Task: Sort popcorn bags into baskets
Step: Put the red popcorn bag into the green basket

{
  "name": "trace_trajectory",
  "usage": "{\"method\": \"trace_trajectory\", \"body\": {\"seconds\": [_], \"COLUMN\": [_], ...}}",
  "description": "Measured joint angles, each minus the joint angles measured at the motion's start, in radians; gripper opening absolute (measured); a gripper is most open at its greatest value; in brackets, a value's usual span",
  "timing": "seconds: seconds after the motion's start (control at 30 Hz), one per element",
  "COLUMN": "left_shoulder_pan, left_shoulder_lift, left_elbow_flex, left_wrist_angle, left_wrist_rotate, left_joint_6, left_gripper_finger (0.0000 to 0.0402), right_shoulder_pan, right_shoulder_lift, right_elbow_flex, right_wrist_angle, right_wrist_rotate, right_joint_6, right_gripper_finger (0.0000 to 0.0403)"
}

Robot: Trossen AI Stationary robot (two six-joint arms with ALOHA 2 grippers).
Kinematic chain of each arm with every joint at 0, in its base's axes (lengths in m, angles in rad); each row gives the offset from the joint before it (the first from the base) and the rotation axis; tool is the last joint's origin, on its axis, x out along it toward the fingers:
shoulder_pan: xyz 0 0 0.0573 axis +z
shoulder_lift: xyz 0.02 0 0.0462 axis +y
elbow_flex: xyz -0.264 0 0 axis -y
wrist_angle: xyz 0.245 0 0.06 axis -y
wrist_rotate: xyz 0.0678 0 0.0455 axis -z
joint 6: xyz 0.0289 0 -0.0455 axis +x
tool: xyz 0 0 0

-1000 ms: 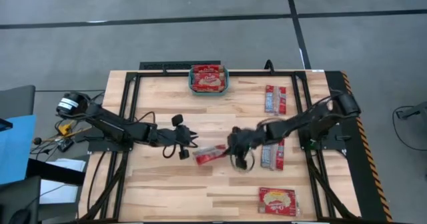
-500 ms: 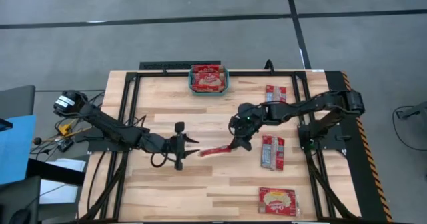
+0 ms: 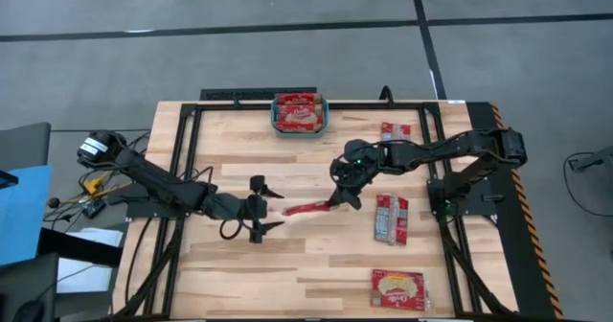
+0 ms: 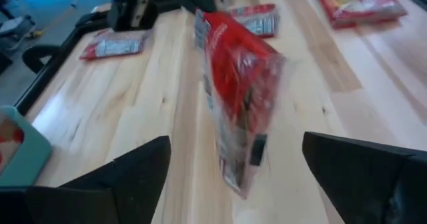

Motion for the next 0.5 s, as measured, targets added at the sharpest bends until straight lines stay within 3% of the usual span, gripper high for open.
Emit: {"method": "trace_trajectory", "body": {"seconds": [0.1,0.2,0.33,0.5], "left_shoulder_pan": [0.017,0.026,0.038,0.046], "left_shoulder_lift": [0.000,0.000,0.000,0.000], "left_elbow_flex": [0.000,0.000,0.000,0.000], "left_wrist_angle": [0.033,0.071,0.098,0.099], "left_wrist_rotate": [0.006,0.007,0.066,0.056], "left_joint_6": [-0.013,-0.012,0.022,0.054], "left_gripper_finger": [0.0318,0.0272,0.0175,0.0025], "right_shoulder_pan": [0.000,0.000,0.000,-0.005], "right_shoulder_lift": [0.000,0.000,0.003,0.002], "right_elbow_flex": [0.000,0.000,0.000,-0.001], "right_wrist_angle": [0.031,0.096,0.142,0.171], "right_wrist_rotate": [-0.001,-0.006,-0.008,-0.005], "right_joint_6": [0.001,0.021,0.023,-0.060], "right_gripper_finger": [0.0004,0.0008,0.0007,0.0019]}}
